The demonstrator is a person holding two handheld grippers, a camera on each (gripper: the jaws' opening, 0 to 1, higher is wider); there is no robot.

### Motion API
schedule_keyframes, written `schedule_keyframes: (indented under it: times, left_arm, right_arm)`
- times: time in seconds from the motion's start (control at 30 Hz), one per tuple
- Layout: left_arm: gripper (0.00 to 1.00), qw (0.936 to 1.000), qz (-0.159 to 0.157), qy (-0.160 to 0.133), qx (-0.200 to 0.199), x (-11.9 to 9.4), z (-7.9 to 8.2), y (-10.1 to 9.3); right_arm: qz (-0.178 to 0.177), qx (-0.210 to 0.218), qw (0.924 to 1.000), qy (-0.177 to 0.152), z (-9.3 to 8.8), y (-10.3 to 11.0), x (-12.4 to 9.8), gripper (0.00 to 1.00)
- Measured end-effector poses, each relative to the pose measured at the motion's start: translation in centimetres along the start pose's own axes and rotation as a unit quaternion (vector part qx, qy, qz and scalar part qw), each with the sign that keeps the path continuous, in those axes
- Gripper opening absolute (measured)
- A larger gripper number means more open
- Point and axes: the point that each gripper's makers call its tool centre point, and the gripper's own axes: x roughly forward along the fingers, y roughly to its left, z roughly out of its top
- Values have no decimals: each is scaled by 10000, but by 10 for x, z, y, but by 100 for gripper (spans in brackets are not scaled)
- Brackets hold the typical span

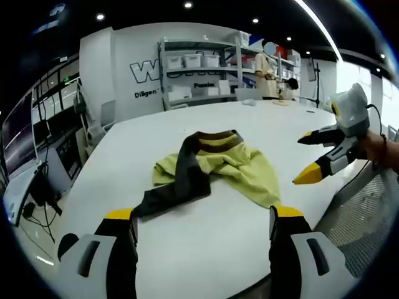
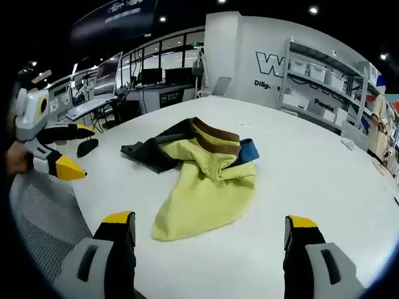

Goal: Fold the garment on the visible template until the final outline fits inside the template.

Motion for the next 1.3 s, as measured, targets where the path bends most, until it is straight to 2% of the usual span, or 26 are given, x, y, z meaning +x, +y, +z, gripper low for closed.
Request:
schedule_keyframes:
  times: [0.13, 0.33, 0.53, 0.67, 0.77, 1.07, 1.3]
  left_arm:
    - [86, 10000, -40, 39, -48, 0, -2, -1]
    - [87, 9997, -115, 83, -182, 5, 0, 1]
    - [86, 9995, -175, 244, 32, 18, 1, 5]
    - [84, 9997, -192, 152, 40, 28, 5, 9]
    - [83, 9997, -141, 209, 74, 30, 0, 10]
    - [80, 9993, -185, 270, 174, 28, -3, 4]
    - [79, 9992, -94, 285, 270, 26, -4, 8]
  right_arm:
    - [110, 142, 9998, 82, -4, 3, 1, 99]
    - [152, 371, 9992, 29, 0, 1, 0, 99]
    - [142, 626, 9979, -32, 2, -2, -1, 99]
    - [102, 802, 9967, -74, 3, -4, -1, 99]
    - [162, 1020, 9946, -97, 3, -3, -1, 99]
    - [125, 866, 9962, 33, -3, -2, 0, 95]
    - [244, 1074, 9938, -166, 5, 5, -4, 93]
